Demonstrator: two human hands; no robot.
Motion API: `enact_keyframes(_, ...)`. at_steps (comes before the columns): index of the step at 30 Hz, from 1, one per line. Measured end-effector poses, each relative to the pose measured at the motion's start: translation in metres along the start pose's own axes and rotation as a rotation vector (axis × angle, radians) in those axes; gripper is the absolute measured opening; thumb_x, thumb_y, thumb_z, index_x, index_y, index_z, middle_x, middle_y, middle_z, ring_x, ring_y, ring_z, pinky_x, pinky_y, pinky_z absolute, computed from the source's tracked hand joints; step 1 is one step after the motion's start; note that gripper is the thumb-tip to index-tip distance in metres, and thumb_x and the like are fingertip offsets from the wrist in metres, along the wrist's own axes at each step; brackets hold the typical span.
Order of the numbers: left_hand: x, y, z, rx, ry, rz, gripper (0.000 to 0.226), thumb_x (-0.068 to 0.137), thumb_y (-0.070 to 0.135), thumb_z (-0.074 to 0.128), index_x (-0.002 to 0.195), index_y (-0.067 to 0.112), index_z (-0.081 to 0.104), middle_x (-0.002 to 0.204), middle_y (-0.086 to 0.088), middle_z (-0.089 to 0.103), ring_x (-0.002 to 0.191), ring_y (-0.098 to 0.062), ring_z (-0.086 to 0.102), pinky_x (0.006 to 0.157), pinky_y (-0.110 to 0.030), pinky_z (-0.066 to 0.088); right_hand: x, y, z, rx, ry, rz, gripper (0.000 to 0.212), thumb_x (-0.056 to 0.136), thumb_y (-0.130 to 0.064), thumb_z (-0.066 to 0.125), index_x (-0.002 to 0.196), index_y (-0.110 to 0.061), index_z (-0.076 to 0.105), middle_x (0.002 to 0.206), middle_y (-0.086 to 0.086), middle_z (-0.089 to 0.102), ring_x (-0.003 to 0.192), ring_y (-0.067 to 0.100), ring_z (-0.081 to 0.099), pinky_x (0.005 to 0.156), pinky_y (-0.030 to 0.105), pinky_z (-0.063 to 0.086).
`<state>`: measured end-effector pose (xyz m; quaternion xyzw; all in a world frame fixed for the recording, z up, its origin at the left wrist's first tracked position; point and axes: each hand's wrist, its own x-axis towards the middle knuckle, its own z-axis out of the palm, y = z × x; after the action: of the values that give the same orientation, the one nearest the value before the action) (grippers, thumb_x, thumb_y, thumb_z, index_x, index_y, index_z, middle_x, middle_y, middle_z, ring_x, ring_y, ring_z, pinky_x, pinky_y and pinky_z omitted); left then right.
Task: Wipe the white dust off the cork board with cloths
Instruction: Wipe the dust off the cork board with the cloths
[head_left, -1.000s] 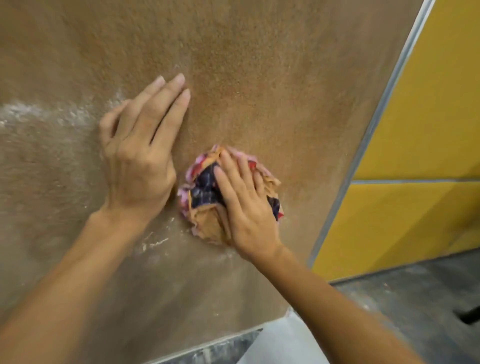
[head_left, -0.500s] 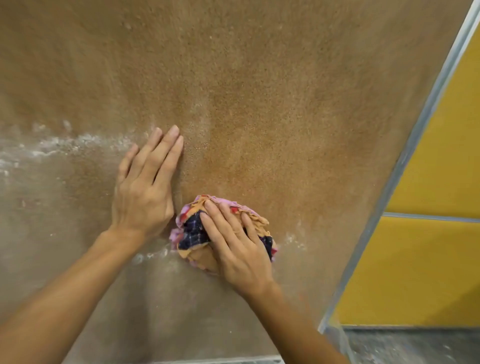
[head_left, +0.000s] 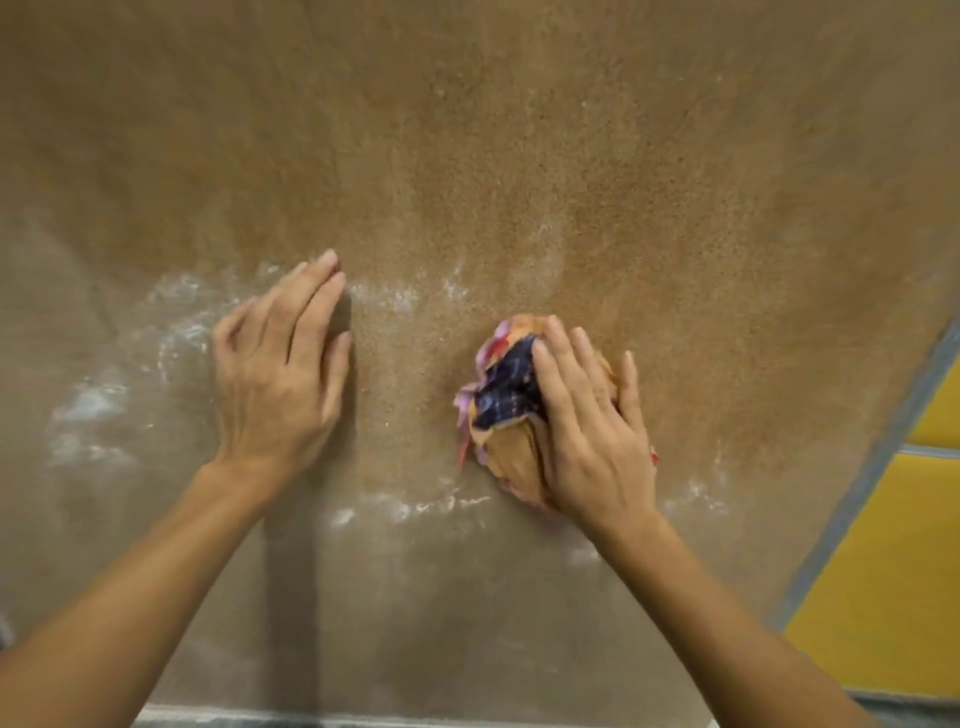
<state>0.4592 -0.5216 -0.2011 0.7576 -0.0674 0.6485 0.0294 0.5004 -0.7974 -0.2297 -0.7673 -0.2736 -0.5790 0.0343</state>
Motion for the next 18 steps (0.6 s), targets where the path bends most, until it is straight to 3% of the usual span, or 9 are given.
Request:
enact_keyframes(2, -0.001, -0.018, -0.003, 0.01, 0.018, -0.057, 0.044, 0.106, 0.021, 0.053, 0.147, 0.007, 0.048, 0.157, -0.007, 0.045, 0.139, -0.025, 0.045, 0.106, -0.033, 0.024, 0.044, 0.0, -0.004, 0.027, 0.12, 0.265, 0.056, 0.108, -0.029, 0.041, 0.158, -0.005, 0.028, 0.165, 0.014, 0.025, 0.156, 0.027, 0.017, 0.127, 0.053, 0.013)
enact_keyframes(4, -0.002, -0.032, -0.003, 0.006, 0.029, -0.106, 0.046, 0.106, 0.025, 0.052, 0.148, 0.007, 0.047, 0.158, -0.008, 0.043, 0.141, -0.026, 0.042, 0.108, -0.033, 0.023, 0.076, -0.02, -0.001, 0.057, 0.177, 0.392, 0.06, 0.106, -0.029, 0.044, 0.156, -0.001, 0.028, 0.165, 0.019, 0.025, 0.155, 0.035, 0.017, 0.126, 0.055, 0.013)
enact_keyframes(7, -0.008, -0.046, 0.001, -0.012, 0.029, -0.124, 0.049, 0.107, 0.029, 0.05, 0.15, 0.007, 0.044, 0.161, -0.007, 0.039, 0.146, -0.025, 0.037, 0.113, -0.039, 0.025, 0.055, -0.058, 0.018, 0.055, 0.057, 0.103, 0.064, 0.105, -0.034, 0.05, 0.157, -0.005, 0.027, 0.165, 0.015, 0.022, 0.156, 0.033, 0.015, 0.127, 0.052, 0.013)
enact_keyframes(9, -0.011, -0.049, 0.004, -0.05, 0.032, -0.113, 0.049, 0.108, 0.028, 0.048, 0.152, 0.008, 0.043, 0.161, -0.006, 0.039, 0.148, -0.024, 0.036, 0.116, -0.038, 0.023, 0.013, -0.065, 0.022, 0.0, -0.13, -0.182, 0.059, 0.107, -0.034, 0.046, 0.158, -0.011, 0.027, 0.166, 0.008, 0.02, 0.157, 0.026, 0.015, 0.127, 0.047, 0.013)
enact_keyframes(11, -0.01, -0.052, 0.006, -0.084, 0.05, -0.103, 0.048, 0.108, 0.026, 0.049, 0.152, 0.009, 0.043, 0.161, -0.005, 0.04, 0.148, -0.023, 0.037, 0.118, -0.036, 0.02, 0.0, -0.051, 0.013, -0.071, -0.212, -0.307, 0.053, 0.11, -0.033, 0.038, 0.159, -0.014, 0.028, 0.166, 0.004, 0.022, 0.156, 0.021, 0.02, 0.126, 0.048, 0.018)
enact_keyframes(13, -0.01, -0.055, 0.006, -0.109, 0.071, -0.096, 0.046, 0.107, 0.023, 0.049, 0.151, 0.01, 0.045, 0.16, -0.004, 0.041, 0.147, -0.023, 0.038, 0.118, -0.035, 0.019, 0.019, -0.039, 0.004, -0.098, -0.107, -0.128, 0.053, 0.111, -0.036, 0.033, 0.158, -0.012, 0.028, 0.166, 0.006, 0.026, 0.155, 0.021, 0.023, 0.123, 0.054, 0.024)
enact_keyframes(16, -0.01, -0.054, 0.007, -0.164, 0.121, -0.116, 0.044, 0.105, 0.014, 0.049, 0.149, 0.011, 0.049, 0.157, -0.002, 0.045, 0.146, -0.021, 0.04, 0.117, -0.04, 0.024, 0.085, -0.045, 0.0, -0.024, 0.138, 0.37, 0.059, 0.108, -0.027, 0.041, 0.158, -0.003, 0.022, 0.166, 0.016, 0.022, 0.157, 0.029, 0.013, 0.126, 0.054, 0.014)
enact_keyframes(18, -0.01, -0.051, 0.007, -0.194, 0.133, -0.134, 0.046, 0.101, 0.006, 0.05, 0.146, 0.012, 0.052, 0.156, -0.001, 0.047, 0.145, -0.02, 0.042, 0.115, -0.043, 0.026, 0.107, -0.072, 0.007, 0.059, 0.174, 0.422, 0.061, 0.105, -0.024, 0.044, 0.156, 0.002, 0.024, 0.165, 0.021, 0.021, 0.156, 0.037, 0.013, 0.127, 0.053, 0.012)
